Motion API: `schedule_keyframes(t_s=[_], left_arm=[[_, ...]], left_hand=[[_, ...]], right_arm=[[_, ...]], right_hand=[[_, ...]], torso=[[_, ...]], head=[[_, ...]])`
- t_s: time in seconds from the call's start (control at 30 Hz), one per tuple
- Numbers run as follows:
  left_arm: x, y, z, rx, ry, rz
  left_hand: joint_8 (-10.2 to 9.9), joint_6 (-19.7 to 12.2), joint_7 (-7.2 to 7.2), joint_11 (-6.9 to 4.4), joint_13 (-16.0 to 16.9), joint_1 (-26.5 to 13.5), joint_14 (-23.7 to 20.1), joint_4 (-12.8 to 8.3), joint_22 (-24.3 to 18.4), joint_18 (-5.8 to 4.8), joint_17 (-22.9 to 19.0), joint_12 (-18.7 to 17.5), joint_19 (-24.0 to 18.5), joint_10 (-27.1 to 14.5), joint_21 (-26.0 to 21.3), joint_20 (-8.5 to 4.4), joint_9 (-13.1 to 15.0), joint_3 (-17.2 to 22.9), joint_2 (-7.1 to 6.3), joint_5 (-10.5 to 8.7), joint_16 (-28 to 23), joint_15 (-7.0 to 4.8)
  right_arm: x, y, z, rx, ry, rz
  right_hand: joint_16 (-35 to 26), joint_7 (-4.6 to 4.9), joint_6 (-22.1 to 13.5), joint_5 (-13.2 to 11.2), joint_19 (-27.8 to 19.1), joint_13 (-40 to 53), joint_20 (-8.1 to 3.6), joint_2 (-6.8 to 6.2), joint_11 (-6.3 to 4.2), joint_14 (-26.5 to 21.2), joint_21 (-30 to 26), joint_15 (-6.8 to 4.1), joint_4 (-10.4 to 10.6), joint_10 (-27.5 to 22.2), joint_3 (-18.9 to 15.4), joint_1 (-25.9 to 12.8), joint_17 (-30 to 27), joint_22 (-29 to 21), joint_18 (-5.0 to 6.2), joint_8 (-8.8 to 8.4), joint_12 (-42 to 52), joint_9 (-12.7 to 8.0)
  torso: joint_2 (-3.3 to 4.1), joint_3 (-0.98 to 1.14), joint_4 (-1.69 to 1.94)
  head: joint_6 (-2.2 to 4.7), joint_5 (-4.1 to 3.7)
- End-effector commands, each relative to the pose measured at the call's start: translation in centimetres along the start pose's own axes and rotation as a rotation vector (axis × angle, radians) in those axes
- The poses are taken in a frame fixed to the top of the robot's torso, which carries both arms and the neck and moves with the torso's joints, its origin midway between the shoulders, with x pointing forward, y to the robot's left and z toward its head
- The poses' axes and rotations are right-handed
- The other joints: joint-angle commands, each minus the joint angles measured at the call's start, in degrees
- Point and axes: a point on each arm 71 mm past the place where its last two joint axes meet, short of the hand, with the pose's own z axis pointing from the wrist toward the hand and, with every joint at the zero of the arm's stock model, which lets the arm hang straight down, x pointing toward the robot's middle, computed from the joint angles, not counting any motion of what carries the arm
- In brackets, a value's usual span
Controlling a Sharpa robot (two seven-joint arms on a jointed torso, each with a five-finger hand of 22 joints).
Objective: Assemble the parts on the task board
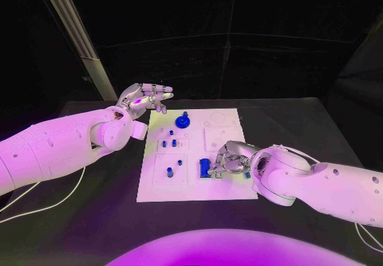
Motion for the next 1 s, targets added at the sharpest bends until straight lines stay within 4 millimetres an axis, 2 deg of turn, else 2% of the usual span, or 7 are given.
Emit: schedule_keyframes(t_s=[0.03,0.2,0.27,0.43,0.67,0.83,1.0], left_arm=[[0.0,-0.1,0.0,0.005,0.013,-0.006],[-0.1,-0.1,-0.1,0.004,0.011,-0.005],[-0.1,-0.1,-0.1,0.004,0.01,-0.005],[-0.1,-0.1,0.0,0.004,0.01,-0.005],[0.0,0.0,0.0,0.003,0.015,-0.007],[0.0,0.0,0.0,0.002,0.015,-0.007],[0.0,0.0,0.0,0.001,0.016,-0.007]], left_hand=[[0.2,-0.1,0.22,-0.04,-0.1,0.3,-0.5,-0.1,-0.1,0.34,-0.1,0.2,0.1,-0.5,-0.2,-0.08,-0.1,-0.2,-0.07,0.18,-0.2,-0.02],[0.2,-0.1,0.22,-0.04,-0.1,0.3,-0.5,-0.1,-0.1,0.34,-0.1,0.2,0.1,-0.5,-0.2,-0.08,-0.1,-0.2,-0.07,0.18,-0.2,-0.02],[0.2,-0.1,0.22,-0.04,-0.1,0.3,-0.5,-0.1,-0.1,0.34,-0.1,0.2,0.1,-0.5,-0.2,-0.08,-0.1,-0.2,-0.07,0.18,-0.2,-0.02],[0.2,-0.1,0.22,-0.04,-0.1,0.3,-0.5,-0.1,-0.1,0.34,-0.1,0.2,0.1,-0.5,-0.2,-0.08,-0.1,-0.2,-0.07,0.18,-0.2,-0.02],[0.2,-0.1,0.22,-0.04,-0.1,0.3,-0.5,-0.1,-0.1,0.34,-0.1,0.2,0.1,-0.5,-0.2,-0.08,-0.1,-0.2,-0.07,0.18,-0.2,-0.02],[0.2,-0.1,0.22,-0.04,-0.1,0.2,-0.5,0.0,-0.1,0.34,-0.1,0.4,0.1,-0.6,-0.3,-0.07,-0.1,-0.3,-0.03,0.18,-0.2,-0.01],[0.2,-0.1,0.22,-0.04,-0.1,0.2,-0.5,0.0,-0.1,0.34,-0.1,0.4,0.1,-0.6,-0.3,-0.07,-0.1,-0.3,-0.03,0.18,-0.2,-0.01]], right_arm=[[-0.4,-0.3,-0.8,-0.089,0.007,0.099],[-2.0,-2.8,-2.0,-0.069,-0.015,0.141],[-2.9,-4.0,-2.5,-0.049,-0.037,0.128],[-4.2,-6.3,-3.4,-0.004,-0.081,0.061],[-4.8,-7.7,-3.9,0.052,-0.102,-0.047],[-4.7,-8.4,-3.8,0.101,-0.079,-0.111],[-4.4,-8.4,-3.4,0.127,-0.043,-0.167]], right_hand=[[-0.3,0.66,-2.0,0.5,-0.2,-0.7,0.11,0.27,0.63,4.3,-0.5,0.82,0.4,-1.1,0.0,-0.2,6.9,-0.3,-0.7,-1.23,-1.0,-0.6],[-0.2,1.31,-2.9,1.7,-0.2,-0.7,0.62,1.05,1.2,4.4,-0.5,1.34,-0.2,-1.3,0.2,1.4,7.0,-0.2,-0.71,-2.51,-0.9,-1.3],[-0.2,1.52,-3.0,1.9,-0.1,-0.6,0.78,1.46,1.37,4.4,-0.4,1.48,-0.7,-1.3,0.5,2.3,7.1,-0.1,-0.72,-3.31,-0.9,-1.7],[-0.1,2.09,-1.8,1.8,0.0,-0.4,1.26,2.03,1.8,4.4,-0.2,1.92,-1.5,-1.2,0.2,3.6,7.3,0.3,-0.77,-7.34,-0.7,-3.6],[-0.1,1.61,1.2,1.7,0.2,0.1,1.15,2.08,1.51,4.4,0.0,1.71,-1.0,-0.5,-0.8,3.1,7.3,0.7,-0.81,-9.07,-0.1,-4.3],[-0.1,1.43,2.2,1.7,0.1,0.0,1.04,1.84,1.37,4.4,-0.1,1.59,-0.4,-0.5,-1.7,2.1,7.2,0.5,-0.78,-9.59,-0.3,-4.4],[-0.3,1.31,2.7,1.4,0.0,-0.1,0.95,1.5,1.28,4.4,-0.2,1.5,0.3,-0.5,-2.5,1.3,7.0,0.4,-0.76,-9.85,-0.4,-4.4]], torso=[[-0.06,0.01,-0.1],[-0.13,-0.02,-0.19],[-0.08,0.03,-0.18],[-0.17,-0.01,-0.29],[-0.11,0.09,-0.29],[-0.1,-0.02,-0.21],[-0.05,0.05,-0.1]], head=[[0.06,0.09],[0.12,-0.12],[0.14,-0.19],[0.49,-0.87],[0.81,-1.97],[0.8,-2.52],[0.83,-2.51]])
